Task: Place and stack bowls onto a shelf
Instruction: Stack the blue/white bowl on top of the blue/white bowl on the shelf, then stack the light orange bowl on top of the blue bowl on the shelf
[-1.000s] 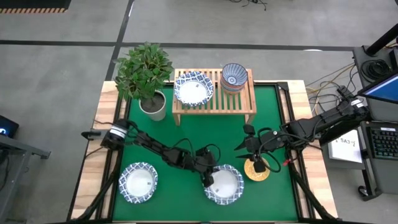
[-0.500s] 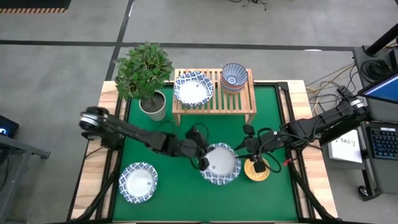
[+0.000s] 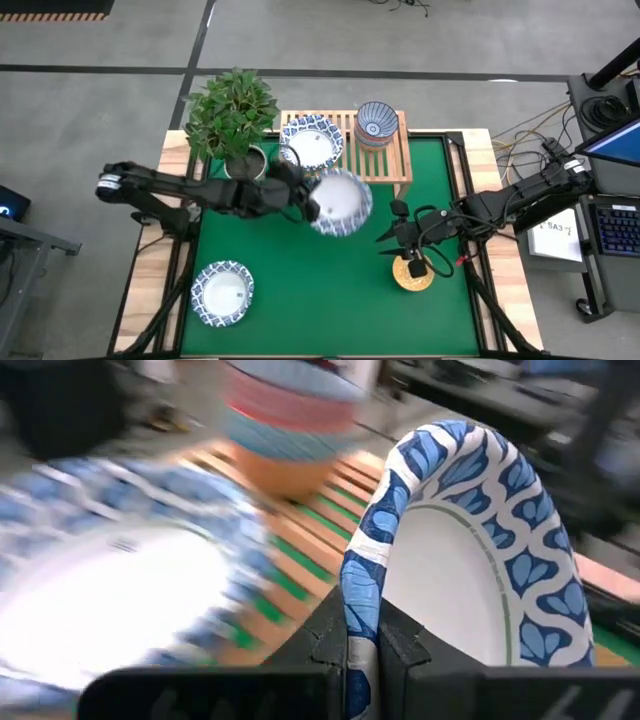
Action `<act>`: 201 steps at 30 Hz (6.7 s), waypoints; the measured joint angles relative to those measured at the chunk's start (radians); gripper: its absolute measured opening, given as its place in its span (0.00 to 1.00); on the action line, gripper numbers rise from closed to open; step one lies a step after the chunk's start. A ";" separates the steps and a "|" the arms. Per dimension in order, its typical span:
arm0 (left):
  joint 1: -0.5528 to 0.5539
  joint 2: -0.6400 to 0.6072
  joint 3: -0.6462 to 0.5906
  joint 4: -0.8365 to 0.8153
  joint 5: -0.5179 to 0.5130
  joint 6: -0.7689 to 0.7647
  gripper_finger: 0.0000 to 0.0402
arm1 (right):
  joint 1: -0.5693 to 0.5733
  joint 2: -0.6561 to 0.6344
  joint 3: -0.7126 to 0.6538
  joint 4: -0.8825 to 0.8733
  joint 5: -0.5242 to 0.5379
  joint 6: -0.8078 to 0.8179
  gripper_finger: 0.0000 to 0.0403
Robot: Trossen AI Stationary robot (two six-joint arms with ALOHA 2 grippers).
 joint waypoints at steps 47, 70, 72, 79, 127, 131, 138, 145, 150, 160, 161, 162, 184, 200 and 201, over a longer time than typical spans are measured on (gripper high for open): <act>0.361 -0.084 0.023 -0.046 0.132 -0.064 0.35 | 0.000 0.000 -0.001 0.032 0.002 0.035 0.33; 0.187 -0.083 0.186 -0.411 0.160 0.159 0.37 | 0.000 0.000 -0.002 0.036 0.028 0.046 0.33; 0.150 -0.083 0.177 -0.436 0.216 0.242 0.37 | 0.000 0.000 -0.002 0.040 0.028 0.045 0.33; 0.030 -0.083 0.082 -0.472 0.347 0.376 0.31 | 0.000 0.000 -0.002 0.040 0.031 0.045 0.33; -0.209 -0.055 -0.079 -0.116 0.229 0.374 0.00 | -0.002 0.190 0.341 -0.543 0.014 0.642 0.33; -0.219 -0.055 -0.079 -0.112 0.204 0.373 0.00 | 0.000 0.298 0.404 -0.691 -0.169 0.791 0.33; -0.221 -0.054 -0.088 -0.109 0.204 0.336 0.00 | 0.030 0.450 0.380 -0.750 -0.316 1.064 0.33; -0.225 -0.045 -0.124 -0.099 0.202 0.328 0.00 | 0.038 0.594 0.382 -0.738 -0.318 1.109 0.33; -0.225 -0.045 -0.126 -0.076 0.185 0.323 0.00 | 0.038 0.660 0.398 -0.716 -0.324 1.104 0.33; -0.232 -0.042 -0.130 -0.041 0.175 0.303 0.00 | 0.037 0.768 0.395 -0.688 -0.294 1.099 0.20; -0.232 -0.042 -0.133 -0.041 0.175 0.303 0.00 | 0.038 0.773 0.395 -0.686 -0.297 1.099 0.16; -0.233 -0.042 -0.134 -0.042 0.175 0.303 0.00 | 0.038 0.777 0.395 -0.687 -0.298 1.099 0.11; -0.233 -0.041 -0.144 -0.039 0.175 0.327 0.00 | 0.040 0.729 0.844 -0.723 -0.080 0.482 0.03; -0.233 -0.041 -0.144 -0.039 0.176 0.327 0.00 | -0.043 0.727 1.362 -1.218 0.442 0.288 0.03; -0.232 -0.041 -0.144 -0.040 0.176 0.327 0.00 | -0.064 0.726 1.378 -1.224 0.442 0.278 0.03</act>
